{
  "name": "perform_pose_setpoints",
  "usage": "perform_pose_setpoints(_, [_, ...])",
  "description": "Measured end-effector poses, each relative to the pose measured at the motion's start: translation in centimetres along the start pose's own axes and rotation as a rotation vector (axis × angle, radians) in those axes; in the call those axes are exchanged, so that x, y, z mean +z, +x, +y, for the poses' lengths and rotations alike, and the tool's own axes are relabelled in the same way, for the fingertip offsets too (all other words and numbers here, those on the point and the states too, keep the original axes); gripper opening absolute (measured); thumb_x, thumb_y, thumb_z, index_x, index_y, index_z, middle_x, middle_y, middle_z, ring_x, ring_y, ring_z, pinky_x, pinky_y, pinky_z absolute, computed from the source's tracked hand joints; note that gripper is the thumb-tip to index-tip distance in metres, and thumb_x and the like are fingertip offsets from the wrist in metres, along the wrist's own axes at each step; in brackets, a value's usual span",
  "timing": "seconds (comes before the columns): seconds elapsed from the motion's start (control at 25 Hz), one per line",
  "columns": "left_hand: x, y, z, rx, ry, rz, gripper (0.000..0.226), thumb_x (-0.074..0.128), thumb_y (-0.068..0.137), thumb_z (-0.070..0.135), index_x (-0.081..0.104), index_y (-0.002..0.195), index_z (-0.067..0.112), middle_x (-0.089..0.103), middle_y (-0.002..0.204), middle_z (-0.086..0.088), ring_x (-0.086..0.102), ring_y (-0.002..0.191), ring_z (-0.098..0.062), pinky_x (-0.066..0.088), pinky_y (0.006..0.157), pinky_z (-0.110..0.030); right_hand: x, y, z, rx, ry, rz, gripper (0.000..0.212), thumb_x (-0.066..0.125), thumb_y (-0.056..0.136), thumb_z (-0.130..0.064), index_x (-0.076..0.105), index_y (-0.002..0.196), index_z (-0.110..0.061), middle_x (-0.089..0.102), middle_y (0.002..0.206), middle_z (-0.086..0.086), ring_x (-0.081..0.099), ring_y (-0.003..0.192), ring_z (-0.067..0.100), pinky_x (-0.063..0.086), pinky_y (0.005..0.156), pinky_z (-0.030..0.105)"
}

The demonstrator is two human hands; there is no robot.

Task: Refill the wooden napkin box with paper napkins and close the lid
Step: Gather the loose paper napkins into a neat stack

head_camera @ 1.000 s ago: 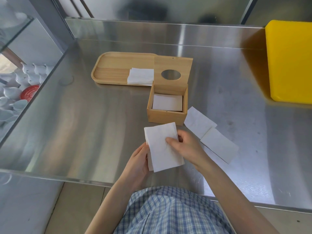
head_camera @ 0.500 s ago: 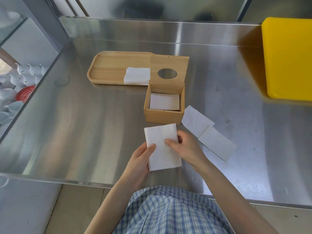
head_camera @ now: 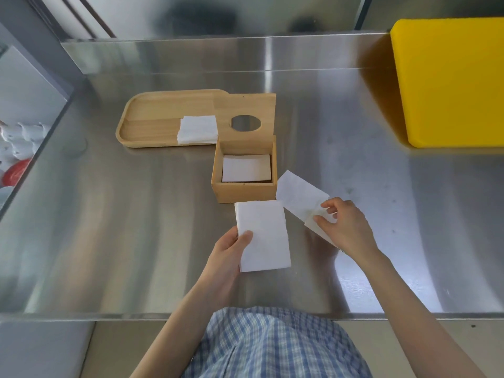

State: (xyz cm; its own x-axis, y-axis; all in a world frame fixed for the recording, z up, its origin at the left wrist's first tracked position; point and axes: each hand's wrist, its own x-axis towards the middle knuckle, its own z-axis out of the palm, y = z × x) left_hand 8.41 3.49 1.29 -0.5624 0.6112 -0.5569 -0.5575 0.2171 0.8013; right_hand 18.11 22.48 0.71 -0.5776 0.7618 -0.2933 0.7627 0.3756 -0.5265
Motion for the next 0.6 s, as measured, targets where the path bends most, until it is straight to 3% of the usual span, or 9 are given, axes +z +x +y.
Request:
perform_pose_setpoints(0.08, [0.7,0.4,0.2,-0.013,0.011,-0.008,0.022,0.042,0.097,0.016,0.063,0.097,0.021,0.073,0.092,0.006,0.065,0.091,-0.016,0.055,0.079,-0.033,-0.3,0.7,0.7,0.033,-0.129,0.009,0.038,0.06,0.086,-0.025,0.053,0.122,-0.015,0.052,0.124,0.013,0.047,0.117,0.031,0.04,0.095,0.04])
perform_pose_setpoints(0.32, [0.9,0.3,0.2,-0.029,0.006,0.0,0.022,0.041,0.097,0.015,0.062,0.098,0.022,0.069,0.098,0.003,0.062,0.095,-0.019,0.051,0.087,-0.039,0.5,1.1,0.6,0.104,-0.248,0.005,0.047,0.062,0.083,-0.02,0.048,0.128,-0.014,0.045,0.129,0.016,0.04,0.122,0.035,0.034,0.1,0.041])
perform_pose_setpoints(0.6, [0.9,0.1,-0.1,-0.037,0.029,0.01,0.022,0.041,0.097,0.016,0.062,0.096,0.022,0.068,0.099,0.002,0.062,0.095,-0.019,0.05,0.091,-0.042,0.1,1.7,1.6,0.187,-0.184,-0.074,0.056,0.069,0.079,-0.031,0.046,0.122,-0.005,0.047,0.128,0.018,0.042,0.121,0.036,0.038,0.096,0.042])
